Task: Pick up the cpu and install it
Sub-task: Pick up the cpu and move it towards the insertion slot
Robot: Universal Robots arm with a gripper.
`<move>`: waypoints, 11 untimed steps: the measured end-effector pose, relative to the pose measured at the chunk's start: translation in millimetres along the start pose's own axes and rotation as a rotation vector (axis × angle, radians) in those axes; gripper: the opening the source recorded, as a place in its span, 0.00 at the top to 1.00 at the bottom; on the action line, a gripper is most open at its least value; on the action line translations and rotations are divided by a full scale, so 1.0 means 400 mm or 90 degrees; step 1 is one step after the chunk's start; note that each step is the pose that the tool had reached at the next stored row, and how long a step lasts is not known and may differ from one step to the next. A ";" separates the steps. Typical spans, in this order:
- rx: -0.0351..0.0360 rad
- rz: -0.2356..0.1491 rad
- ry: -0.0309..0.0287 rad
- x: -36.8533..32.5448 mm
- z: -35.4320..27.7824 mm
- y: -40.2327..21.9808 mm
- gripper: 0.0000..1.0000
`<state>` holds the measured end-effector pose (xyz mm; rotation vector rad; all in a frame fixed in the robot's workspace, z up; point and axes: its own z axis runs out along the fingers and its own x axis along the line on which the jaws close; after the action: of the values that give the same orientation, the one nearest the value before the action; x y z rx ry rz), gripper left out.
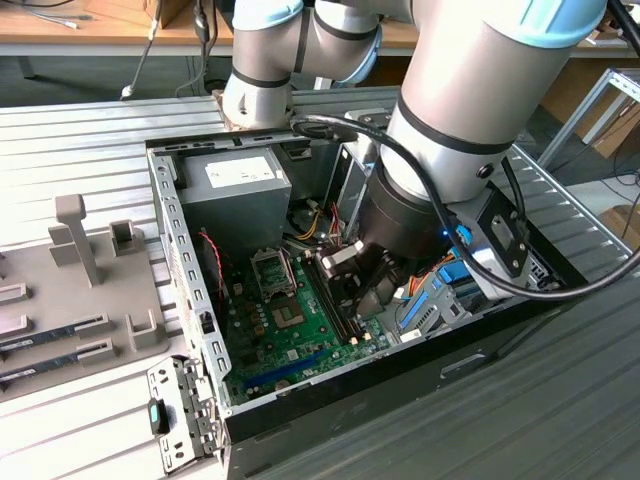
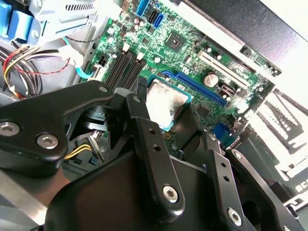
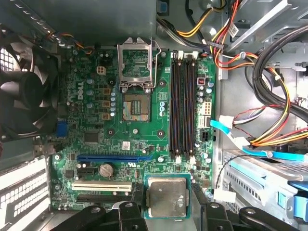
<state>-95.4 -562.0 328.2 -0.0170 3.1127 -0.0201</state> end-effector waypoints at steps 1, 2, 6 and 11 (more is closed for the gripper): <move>0.0000 0.000 0.0000 0.000 0.001 -0.002 0.53; -0.0001 0.000 0.0000 0.000 0.001 -0.003 0.53; 0.0000 0.000 0.0000 0.000 0.003 -0.007 0.53; 0.0000 0.000 0.0000 0.000 0.006 -0.015 0.53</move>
<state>-95.4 -568.2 325.8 -0.0170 3.1128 -0.0201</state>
